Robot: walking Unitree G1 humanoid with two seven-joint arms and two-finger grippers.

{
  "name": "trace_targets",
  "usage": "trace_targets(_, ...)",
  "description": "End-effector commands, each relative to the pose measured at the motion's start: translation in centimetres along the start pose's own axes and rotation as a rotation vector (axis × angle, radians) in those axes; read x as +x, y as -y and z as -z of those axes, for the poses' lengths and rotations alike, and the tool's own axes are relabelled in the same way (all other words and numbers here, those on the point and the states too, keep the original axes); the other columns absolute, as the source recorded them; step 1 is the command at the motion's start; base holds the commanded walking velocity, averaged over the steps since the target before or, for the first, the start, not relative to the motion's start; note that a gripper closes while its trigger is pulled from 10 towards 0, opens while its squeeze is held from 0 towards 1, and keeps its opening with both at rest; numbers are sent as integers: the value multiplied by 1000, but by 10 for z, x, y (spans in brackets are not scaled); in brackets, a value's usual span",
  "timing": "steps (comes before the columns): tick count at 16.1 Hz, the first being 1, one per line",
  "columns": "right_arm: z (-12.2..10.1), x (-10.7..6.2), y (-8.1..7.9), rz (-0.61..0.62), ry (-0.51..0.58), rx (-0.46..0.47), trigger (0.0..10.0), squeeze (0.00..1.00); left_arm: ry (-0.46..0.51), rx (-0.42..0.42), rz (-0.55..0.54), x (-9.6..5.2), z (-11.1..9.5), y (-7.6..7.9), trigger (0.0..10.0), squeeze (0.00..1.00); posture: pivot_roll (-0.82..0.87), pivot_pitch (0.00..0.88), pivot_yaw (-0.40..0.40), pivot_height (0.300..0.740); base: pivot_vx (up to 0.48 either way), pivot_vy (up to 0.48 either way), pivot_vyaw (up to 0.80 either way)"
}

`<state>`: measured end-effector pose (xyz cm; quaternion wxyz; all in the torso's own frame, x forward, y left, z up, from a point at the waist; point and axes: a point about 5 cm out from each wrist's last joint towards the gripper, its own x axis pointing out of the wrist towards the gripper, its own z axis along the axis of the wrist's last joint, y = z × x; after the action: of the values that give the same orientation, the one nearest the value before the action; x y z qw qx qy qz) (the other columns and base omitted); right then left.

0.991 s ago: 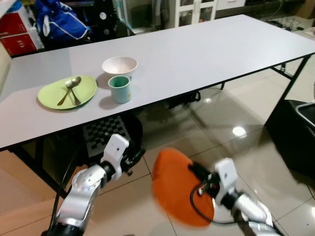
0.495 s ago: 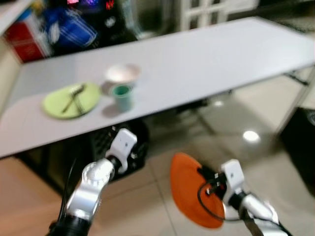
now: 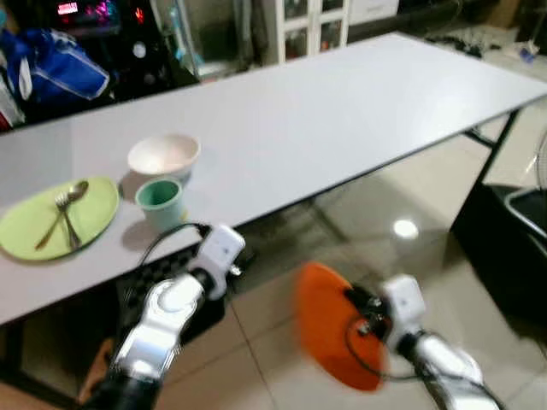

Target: Setting the table

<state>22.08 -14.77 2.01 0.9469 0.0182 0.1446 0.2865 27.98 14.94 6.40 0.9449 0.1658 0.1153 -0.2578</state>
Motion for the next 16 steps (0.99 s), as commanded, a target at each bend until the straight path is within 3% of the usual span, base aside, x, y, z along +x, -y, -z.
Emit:
trace_targets(1, -6, -1, 3, -7, 38, -21, 10000, 0, 17, 11, -12, 4, -7, 1, 10000, 0, 28, 0, 75, 740, 412, -240, 0)
trace_targets(7, -5, 1, 5, -9, 38, -22, 10000, 0, 10, 45, -16, 6, -7, 2, 10000, 0, 28, 0, 73, 740, 427, -40, 0)
trace_targets(13, -4, 3, 6, -13, 40, -20, 10000, 0, 14, 71, -22, 8, -9, 2, 10000, 0, 28, 0, 75, 740, 395, -263, 0)
trace_targets(16, -17, -6, 11, -63, 47, -52, 10000, 0, 27, 61, -26, 9, -9, 2, 10000, 0, 27, 0, 76, 740, 276, -388, 0)
